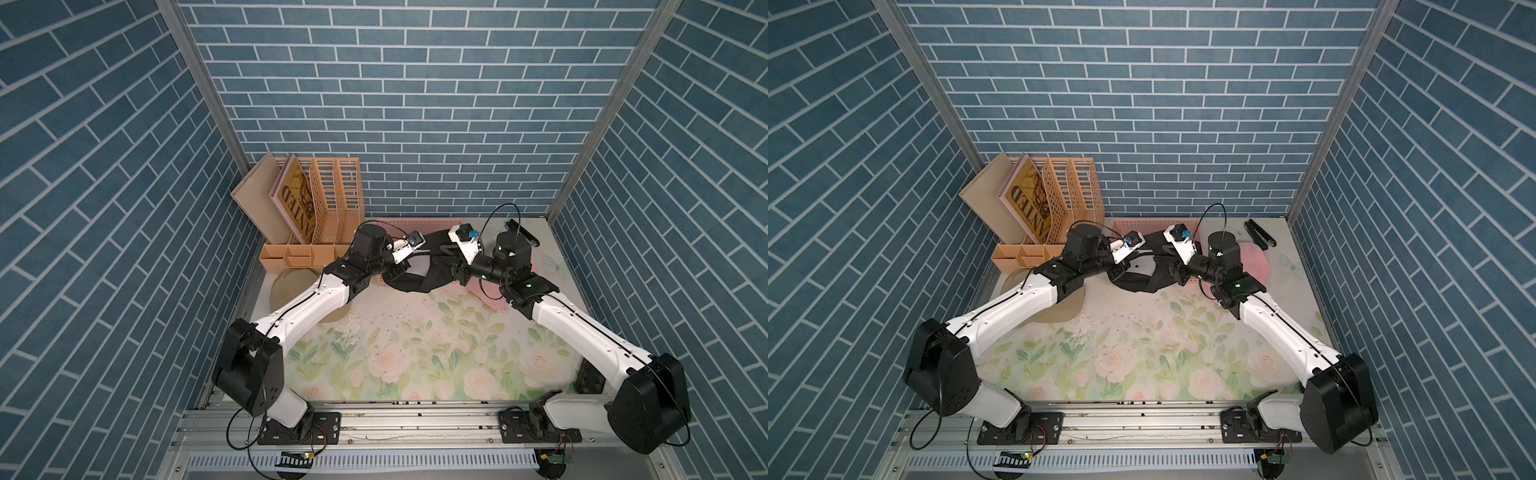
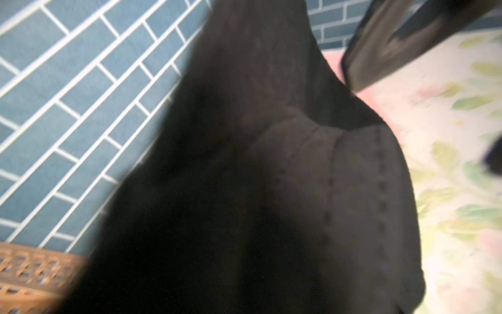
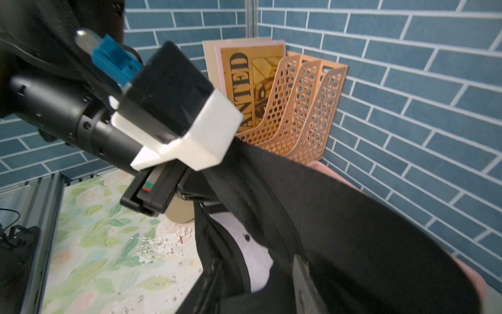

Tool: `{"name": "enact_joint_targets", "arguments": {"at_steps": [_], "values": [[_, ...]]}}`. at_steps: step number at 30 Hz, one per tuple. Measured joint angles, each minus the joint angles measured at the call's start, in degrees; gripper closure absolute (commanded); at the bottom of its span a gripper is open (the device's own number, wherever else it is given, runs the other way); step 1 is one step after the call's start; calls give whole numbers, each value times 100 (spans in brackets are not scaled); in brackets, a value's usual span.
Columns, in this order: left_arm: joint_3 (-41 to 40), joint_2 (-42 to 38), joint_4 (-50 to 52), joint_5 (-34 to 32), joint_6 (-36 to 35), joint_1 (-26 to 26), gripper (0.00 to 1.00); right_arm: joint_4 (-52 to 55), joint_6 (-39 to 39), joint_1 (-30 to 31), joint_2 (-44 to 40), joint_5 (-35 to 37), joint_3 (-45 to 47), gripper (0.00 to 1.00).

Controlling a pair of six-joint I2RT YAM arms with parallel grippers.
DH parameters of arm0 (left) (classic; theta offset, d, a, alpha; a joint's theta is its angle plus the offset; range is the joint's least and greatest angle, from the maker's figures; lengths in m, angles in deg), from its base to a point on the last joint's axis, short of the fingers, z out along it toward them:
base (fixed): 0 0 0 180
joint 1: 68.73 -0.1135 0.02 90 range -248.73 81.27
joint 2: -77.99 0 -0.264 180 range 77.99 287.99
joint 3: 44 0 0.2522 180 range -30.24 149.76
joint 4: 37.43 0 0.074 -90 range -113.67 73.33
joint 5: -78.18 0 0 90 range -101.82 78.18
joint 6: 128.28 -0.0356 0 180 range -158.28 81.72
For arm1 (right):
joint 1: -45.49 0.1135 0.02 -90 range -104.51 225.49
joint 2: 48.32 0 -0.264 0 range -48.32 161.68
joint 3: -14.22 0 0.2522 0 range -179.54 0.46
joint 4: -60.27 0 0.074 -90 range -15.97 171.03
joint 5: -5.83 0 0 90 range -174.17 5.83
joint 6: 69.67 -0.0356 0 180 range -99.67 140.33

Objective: Turn the baseball cap inside out
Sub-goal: Pick up the baseball cap from the basket.

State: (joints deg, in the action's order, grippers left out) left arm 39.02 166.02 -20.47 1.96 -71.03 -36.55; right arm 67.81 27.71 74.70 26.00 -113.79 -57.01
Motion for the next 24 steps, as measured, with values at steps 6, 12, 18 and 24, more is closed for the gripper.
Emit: {"name": "enact_joint_targets", "arguments": {"at_steps": [6,12,18,24], "values": [[326,267,564,-717,-804,81,90,745,411,0,-516,715,221,47],[772,678,1355,-1349,-1615,514,88,1185,874,4,-693,1126,170,44],[1005,798,1840,-1515,-1974,844,87,1576,1419,31,-455,1158,-280,44],[1038,756,1939,-1523,-2065,861,87,1891,1919,35,-195,981,-595,44]]}}
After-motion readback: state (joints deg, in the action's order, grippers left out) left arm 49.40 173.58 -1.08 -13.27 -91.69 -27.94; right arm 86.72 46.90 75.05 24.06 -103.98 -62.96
